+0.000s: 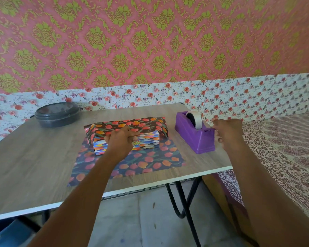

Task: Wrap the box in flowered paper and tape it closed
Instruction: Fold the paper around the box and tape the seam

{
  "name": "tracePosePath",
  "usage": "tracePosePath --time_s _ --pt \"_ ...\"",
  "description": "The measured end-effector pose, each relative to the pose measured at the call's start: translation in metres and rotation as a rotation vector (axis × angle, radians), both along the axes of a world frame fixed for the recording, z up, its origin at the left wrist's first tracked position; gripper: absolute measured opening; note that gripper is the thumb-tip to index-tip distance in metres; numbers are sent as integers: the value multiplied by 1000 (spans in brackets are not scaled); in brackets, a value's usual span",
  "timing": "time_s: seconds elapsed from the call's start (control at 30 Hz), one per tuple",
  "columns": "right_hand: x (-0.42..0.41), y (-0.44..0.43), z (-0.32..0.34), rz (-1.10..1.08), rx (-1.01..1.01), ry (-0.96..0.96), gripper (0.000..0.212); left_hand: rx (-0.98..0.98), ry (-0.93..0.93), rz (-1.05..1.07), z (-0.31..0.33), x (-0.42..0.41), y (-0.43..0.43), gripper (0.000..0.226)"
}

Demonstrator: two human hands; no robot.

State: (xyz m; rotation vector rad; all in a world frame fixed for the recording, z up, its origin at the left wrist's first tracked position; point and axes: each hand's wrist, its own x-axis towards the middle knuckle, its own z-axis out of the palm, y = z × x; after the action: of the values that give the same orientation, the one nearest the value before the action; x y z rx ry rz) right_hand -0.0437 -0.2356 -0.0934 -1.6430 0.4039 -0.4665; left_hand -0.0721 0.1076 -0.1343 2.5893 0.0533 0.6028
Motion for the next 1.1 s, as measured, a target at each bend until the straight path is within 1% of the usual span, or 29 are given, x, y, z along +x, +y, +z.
tracePosePath --time_s 0.07,0.1,0.17,0.3,0.37,0.57,0.67,0.73,0.8,0.87,0.93,0.97,1.03,1.07,1.1 --pt "4 -2 3 -16 -139 -32 27 4 2 -6 1 -1 -1 19" --pt "6 -3 6 -19 -207 -15 31 11 1 -6 1 -1 -1 19" --pt "11 -4 15 18 -291 63 43 13 5 0 2 -2 -2 19" --pt "18 -3 34 192 -456 255 59 -14 0 4 1 0 0 14" --pt "20 -1 40 234 -494 315 57 -4 -1 -4 1 0 0 16" --pt "21 4 48 305 -594 408 34 7 7 -6 0 1 0 18" --pt "20 6 52 325 -626 453 33 1 11 -3 -1 2 1 16" --pt "21 5 52 329 -599 448 33 -1 -2 -12 -1 1 0 16" --pt "21 3 52 337 -514 429 30 3 -4 -20 -1 1 -1 18" --pt "21 4 52 314 -419 395 22 9 13 -9 -2 3 1 18" --pt "23 4 49 264 -274 368 10 0 21 -3 -4 5 3 17" --pt "25 3 48 248 -173 360 19 -5 22 -7 -4 5 3 18" --pt "26 1 45 242 -6 355 45 -7 16 -17 -3 4 2 20" --pt "25 2 44 237 45 342 48 -8 14 -19 -3 4 2 20" --pt "23 3 43 227 90 338 43 -9 15 -21 -4 4 2 19"
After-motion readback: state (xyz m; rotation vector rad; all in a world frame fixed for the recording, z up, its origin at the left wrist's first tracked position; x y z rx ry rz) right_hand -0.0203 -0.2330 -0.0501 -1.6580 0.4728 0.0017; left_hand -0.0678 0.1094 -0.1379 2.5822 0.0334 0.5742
